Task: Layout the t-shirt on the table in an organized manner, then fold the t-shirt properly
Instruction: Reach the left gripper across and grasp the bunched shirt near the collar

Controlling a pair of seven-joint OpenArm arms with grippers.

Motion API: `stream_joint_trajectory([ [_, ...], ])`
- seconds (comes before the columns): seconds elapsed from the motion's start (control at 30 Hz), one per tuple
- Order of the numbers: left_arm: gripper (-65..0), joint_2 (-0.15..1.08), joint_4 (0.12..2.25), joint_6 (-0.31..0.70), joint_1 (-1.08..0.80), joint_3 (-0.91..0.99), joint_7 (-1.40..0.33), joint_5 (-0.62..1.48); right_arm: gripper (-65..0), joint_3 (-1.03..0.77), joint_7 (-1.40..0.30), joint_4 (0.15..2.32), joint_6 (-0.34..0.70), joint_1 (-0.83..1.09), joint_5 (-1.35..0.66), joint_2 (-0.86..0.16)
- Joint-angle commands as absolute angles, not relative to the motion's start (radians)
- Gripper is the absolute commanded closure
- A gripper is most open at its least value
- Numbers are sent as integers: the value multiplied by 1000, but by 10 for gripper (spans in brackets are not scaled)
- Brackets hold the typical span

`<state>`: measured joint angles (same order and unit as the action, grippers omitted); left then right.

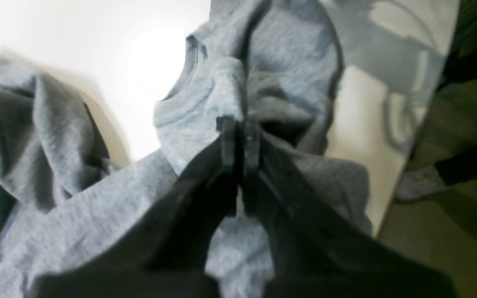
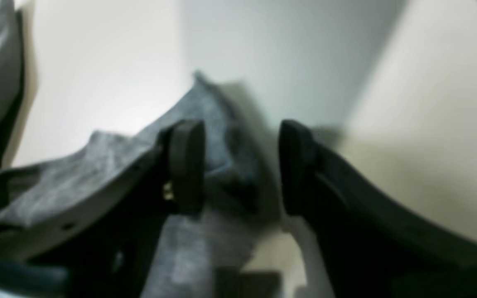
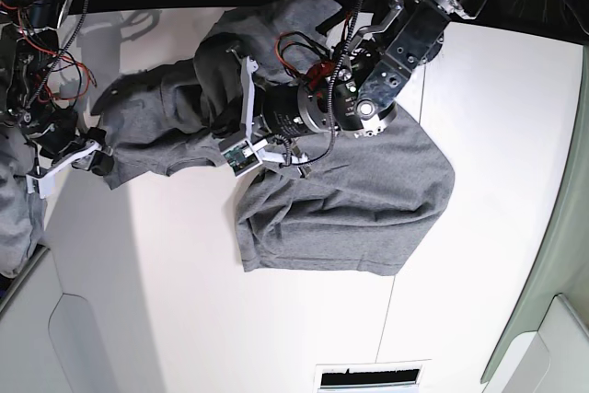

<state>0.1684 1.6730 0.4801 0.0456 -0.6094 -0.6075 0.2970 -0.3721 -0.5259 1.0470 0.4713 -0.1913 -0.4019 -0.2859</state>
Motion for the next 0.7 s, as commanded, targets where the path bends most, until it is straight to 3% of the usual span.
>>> stream_joint_trajectory([
  [0.0, 0, 171, 1701, 488, 58, -608, -588, 321, -243, -352, -505, 1058, 478, -207, -403, -302],
  [0.2, 0, 181, 1704, 498, 55, -608, -607, 340, 0, -239, -464, 1058, 477, -208, -316, -302],
  [0.33, 0, 184, 1705, 512, 54, -608, -628, 342, 0, -237, -403, 1058, 478, -217, -306, -302],
  [0.57, 0, 221, 1734, 698, 47, -610, -642, 465, 0, -238, -398, 1058, 478, -353, -253, -319],
  [0.67, 0, 226, 1735, 698, 45, -649, -682, 467, 0, -238, -399, 1058, 479, -438, -253, -342],
])
